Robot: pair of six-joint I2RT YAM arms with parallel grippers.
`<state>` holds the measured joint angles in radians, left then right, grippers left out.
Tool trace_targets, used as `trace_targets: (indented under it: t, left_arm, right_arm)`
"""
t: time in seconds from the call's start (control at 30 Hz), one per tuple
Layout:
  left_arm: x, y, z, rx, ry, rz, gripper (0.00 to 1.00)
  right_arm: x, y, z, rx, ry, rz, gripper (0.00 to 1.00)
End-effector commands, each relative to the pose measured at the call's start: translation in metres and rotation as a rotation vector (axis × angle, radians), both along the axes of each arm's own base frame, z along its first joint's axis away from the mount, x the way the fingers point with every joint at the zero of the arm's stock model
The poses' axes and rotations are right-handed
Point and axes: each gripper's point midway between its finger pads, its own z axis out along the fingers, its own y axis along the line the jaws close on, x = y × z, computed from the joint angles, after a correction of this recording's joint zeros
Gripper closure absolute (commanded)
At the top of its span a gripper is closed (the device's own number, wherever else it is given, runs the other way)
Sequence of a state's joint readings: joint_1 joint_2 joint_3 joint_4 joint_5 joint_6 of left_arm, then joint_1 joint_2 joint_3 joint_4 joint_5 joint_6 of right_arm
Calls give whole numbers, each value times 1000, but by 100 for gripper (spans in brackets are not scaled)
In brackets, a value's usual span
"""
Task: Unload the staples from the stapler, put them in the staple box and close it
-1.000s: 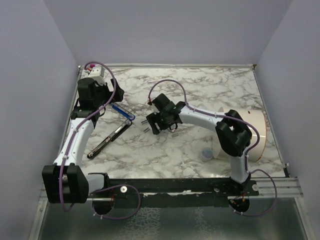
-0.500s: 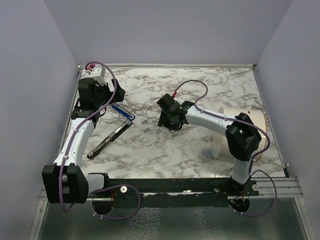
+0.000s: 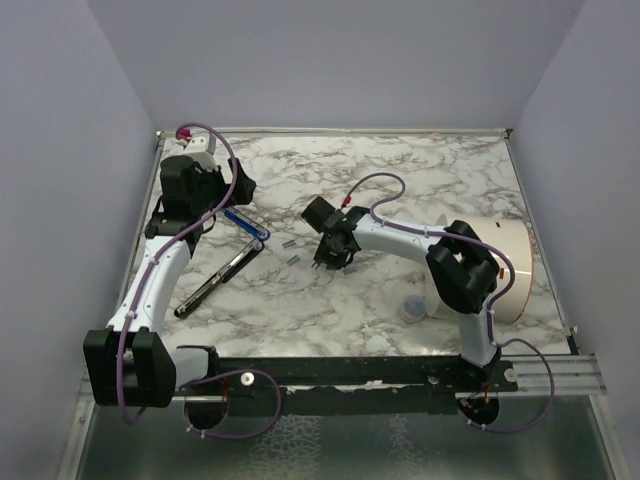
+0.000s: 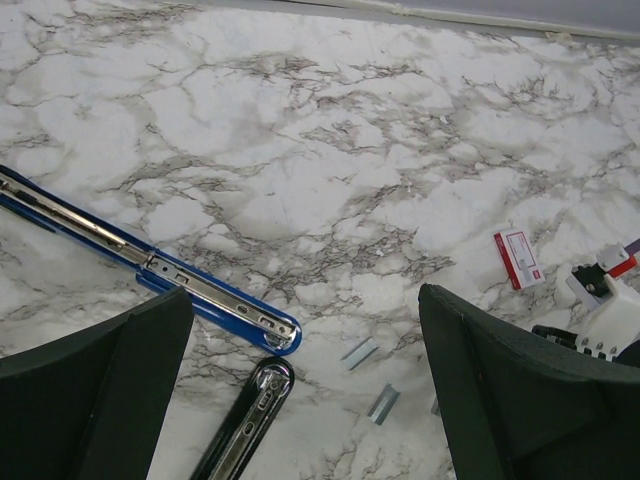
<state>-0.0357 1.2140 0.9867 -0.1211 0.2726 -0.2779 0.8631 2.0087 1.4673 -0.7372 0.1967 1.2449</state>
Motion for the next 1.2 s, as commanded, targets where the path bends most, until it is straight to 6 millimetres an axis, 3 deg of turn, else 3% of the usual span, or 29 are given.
trace_targets:
  t: [0.0, 0.57, 0.9, 1.17]
  left_arm:
    - [-3, -10, 19, -4, -55, -36, 2]
    - [-6, -16, 21, 16, -60, -47, 2]
    - [-5, -17, 20, 18, -57, -51, 2]
    - [-6, -17, 21, 22, -59, -51, 2]
  right_arm:
    - [6, 6, -1, 0, -12, -35, 75]
    - [9, 12, -10, 7, -3, -39, 78]
    - [10, 14, 20, 44, -43, -16, 75]
    - [14, 20, 12, 40, -30, -29, 76]
